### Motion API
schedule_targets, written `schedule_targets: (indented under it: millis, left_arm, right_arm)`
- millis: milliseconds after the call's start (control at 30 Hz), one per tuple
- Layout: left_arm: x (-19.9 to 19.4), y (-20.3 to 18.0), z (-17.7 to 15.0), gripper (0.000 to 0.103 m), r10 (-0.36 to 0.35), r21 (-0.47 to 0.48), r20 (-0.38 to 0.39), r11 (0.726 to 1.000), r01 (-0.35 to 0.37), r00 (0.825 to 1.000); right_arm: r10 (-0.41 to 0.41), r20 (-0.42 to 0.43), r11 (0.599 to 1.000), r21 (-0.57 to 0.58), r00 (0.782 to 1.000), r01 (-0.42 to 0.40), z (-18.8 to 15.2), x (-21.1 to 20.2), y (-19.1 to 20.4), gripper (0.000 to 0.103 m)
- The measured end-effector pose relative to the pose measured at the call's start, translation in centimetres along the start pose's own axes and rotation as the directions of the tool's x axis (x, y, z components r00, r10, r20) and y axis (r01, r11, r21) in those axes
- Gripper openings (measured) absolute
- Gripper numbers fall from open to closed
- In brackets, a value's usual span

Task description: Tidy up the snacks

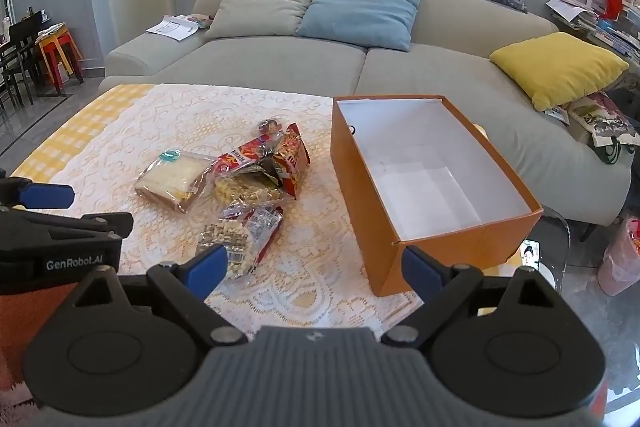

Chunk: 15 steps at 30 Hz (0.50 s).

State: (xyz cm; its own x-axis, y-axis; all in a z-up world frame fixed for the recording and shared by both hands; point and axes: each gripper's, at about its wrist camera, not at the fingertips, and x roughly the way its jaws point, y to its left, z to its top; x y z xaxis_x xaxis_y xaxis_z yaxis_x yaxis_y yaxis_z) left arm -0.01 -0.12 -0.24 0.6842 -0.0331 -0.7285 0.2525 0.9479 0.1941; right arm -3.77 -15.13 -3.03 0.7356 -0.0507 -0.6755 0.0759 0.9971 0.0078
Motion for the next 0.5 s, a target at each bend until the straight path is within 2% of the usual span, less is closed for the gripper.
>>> schedule_targets:
  millis: [500]
  left_arm:
    - [-0.39,0.45,0.07,0.075,-0.018,-0.028,0.011,0.999,0.018,1.000]
  right_arm:
    - [0.011,-0.009,1.000,-0.006,1.000,-0.011,-0.33,0.17,0.40,0.092]
